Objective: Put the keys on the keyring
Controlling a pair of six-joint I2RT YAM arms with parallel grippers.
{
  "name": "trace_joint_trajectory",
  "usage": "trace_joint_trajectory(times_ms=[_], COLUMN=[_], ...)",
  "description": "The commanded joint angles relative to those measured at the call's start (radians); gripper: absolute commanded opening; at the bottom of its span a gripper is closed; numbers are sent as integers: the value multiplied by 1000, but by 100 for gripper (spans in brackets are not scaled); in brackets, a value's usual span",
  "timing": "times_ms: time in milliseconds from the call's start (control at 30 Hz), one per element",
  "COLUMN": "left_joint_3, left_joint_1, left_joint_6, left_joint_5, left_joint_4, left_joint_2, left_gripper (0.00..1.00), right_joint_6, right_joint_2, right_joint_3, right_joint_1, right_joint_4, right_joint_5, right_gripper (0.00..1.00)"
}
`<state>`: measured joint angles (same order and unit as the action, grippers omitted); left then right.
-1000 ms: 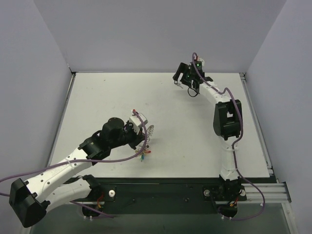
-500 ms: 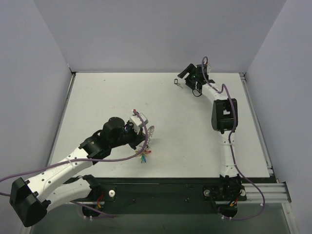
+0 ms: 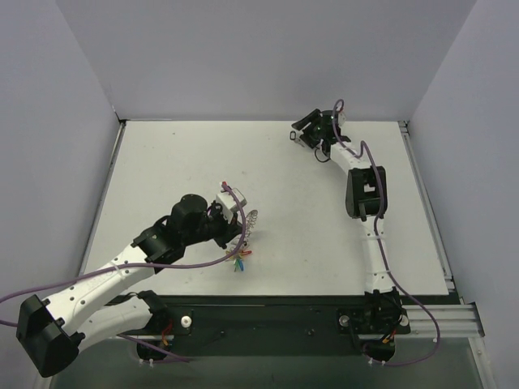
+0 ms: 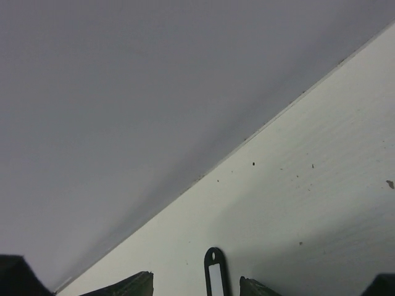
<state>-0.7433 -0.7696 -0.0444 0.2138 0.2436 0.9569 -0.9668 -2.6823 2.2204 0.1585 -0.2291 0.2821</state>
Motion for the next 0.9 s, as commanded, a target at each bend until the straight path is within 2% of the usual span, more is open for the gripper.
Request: trace_joint_trajectory(times_ms=[0, 200, 433, 667, 867], left_joint_3=[-48, -47, -53, -65, -68], left_joint_1=[7, 7, 7, 7, 9], left_joint_6=[-2, -3, -3, 1, 0], left_joint_5=[16, 15, 10, -8, -11], left_joint_4=[-66, -63, -50, -27, -13], left_joint_2=[-4, -10, -18, -64, -96], left_gripper=[0, 0, 0, 0, 0], right_joint_6=[-76, -147, -194, -207, -240], right_joint_2=[-30, -53, -33, 45, 153], right_joint_3=[64, 47, -37, -174, -413], right_joint_1=[3, 3, 13, 27, 26], right_joint_4=[-42, -78, -194, -253, -363], right_joint_5=[22, 61, 150, 215, 241], right_gripper=[56, 54, 54, 56, 56])
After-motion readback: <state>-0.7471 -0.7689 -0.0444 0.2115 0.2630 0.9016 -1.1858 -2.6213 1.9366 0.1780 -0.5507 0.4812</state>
